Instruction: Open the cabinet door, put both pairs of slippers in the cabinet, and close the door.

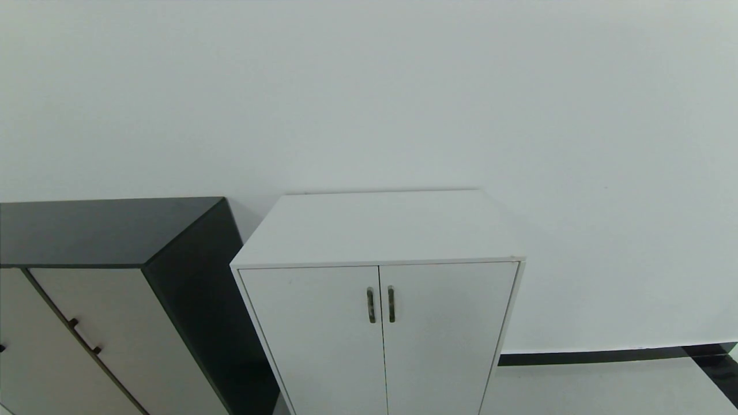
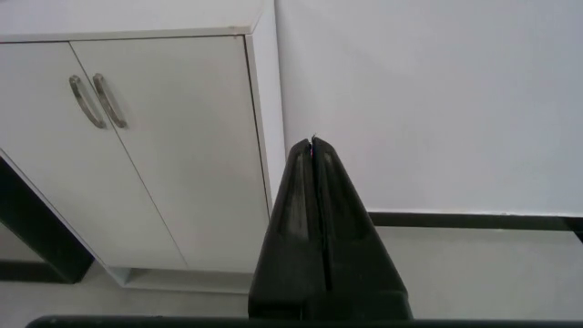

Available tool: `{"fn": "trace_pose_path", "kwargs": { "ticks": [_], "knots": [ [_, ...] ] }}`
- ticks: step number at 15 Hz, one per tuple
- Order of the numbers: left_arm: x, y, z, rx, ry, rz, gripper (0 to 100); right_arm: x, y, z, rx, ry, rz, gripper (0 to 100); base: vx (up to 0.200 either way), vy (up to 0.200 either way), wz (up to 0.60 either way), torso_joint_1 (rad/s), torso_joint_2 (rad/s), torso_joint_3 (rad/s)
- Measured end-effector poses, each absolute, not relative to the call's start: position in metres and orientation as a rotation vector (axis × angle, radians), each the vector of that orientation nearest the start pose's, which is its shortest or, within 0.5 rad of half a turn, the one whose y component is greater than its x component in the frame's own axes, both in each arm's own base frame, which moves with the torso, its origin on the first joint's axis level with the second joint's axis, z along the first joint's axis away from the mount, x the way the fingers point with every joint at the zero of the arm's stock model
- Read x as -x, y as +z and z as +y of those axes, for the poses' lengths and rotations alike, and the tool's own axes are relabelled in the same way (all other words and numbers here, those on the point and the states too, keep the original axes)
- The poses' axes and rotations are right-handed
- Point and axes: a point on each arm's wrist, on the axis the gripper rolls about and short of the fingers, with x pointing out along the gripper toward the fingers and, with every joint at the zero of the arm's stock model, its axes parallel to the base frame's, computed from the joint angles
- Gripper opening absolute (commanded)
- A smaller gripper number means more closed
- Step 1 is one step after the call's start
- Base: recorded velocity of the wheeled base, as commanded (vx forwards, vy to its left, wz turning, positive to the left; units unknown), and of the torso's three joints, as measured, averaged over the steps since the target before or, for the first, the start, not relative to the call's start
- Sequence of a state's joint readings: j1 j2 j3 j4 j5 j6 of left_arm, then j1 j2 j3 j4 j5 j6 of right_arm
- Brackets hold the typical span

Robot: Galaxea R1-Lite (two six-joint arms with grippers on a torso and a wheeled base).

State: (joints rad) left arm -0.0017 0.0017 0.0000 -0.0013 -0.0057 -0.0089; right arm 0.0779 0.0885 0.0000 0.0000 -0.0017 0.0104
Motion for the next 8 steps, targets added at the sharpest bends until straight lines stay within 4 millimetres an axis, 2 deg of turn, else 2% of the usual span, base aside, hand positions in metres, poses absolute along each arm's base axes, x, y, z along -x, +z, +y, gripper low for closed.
{"fn": "trace_pose_path", "kwargs": {
  "ticks": [8],
  "knots": [
    [0.0227,0.0756,-0.0001,0.009,-0.008,0.0,0,0.016,0.0777,-0.0013,-0.005,0.074,0.087,0,0.0,0.0,0.0,0.0,0.0,0.0]
  ]
}}
